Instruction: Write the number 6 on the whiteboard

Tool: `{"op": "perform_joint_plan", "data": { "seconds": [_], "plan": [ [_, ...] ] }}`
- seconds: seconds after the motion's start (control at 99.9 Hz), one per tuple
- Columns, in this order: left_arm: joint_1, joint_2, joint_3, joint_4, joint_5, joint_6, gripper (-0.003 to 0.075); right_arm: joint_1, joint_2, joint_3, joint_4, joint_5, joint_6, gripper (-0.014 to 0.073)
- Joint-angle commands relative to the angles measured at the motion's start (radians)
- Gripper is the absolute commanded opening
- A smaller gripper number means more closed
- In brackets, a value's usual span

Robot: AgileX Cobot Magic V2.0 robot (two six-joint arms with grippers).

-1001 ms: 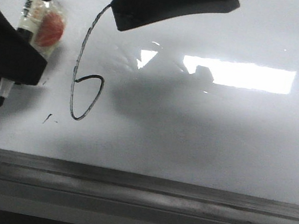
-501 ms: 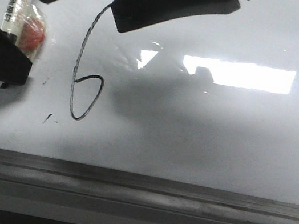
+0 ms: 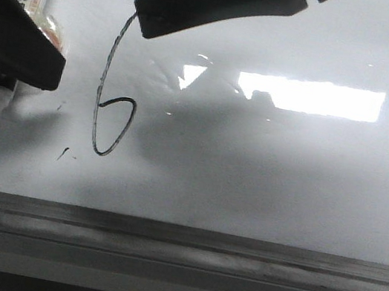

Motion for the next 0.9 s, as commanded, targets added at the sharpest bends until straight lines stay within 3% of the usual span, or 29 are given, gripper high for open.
{"op": "perform_joint_plan", "data": {
  "seconds": [0.0,0.1,0.16,0.29,0.431,0.681,0.891],
  "plan": [
    [0.005,-0.048,-0.024,-0.002,-0.051,0.000,0.0449,-0.004,-0.045,-0.031,0.022,-0.053,-0.002,0.0151],
    [0.005,-0.126,-0.024,0.001,-0.038,0.004,0.0370,-0.004,-0.081,-0.031,0.006,-0.062,-0.003,-0.0074],
    [0.005,-0.184,-0.024,0.016,-0.031,0.004,0.0274,-0.004,-0.109,-0.026,-0.005,-0.083,-0.003,-0.0064],
    [0.005,-0.308,-0.024,0.051,-0.028,0.004,-0.0021,-0.004,-0.199,0.039,-0.036,-0.169,-0.003,-0.0064],
    [0.005,-0.452,-0.017,0.105,-0.033,0.014,-0.0019,-0.004,-0.333,0.173,-0.043,-0.296,-0.003,-0.0064],
    [0.005,-0.683,0.085,0.155,-0.046,0.177,-0.0019,-0.002,-0.645,0.495,-0.104,-0.495,-0.005,-0.0064],
    [0.005,-0.850,0.204,0.157,-0.050,0.291,-0.0019,-0.002,-0.911,0.705,-0.162,-0.534,-0.016,-0.0064]
  ]
}}
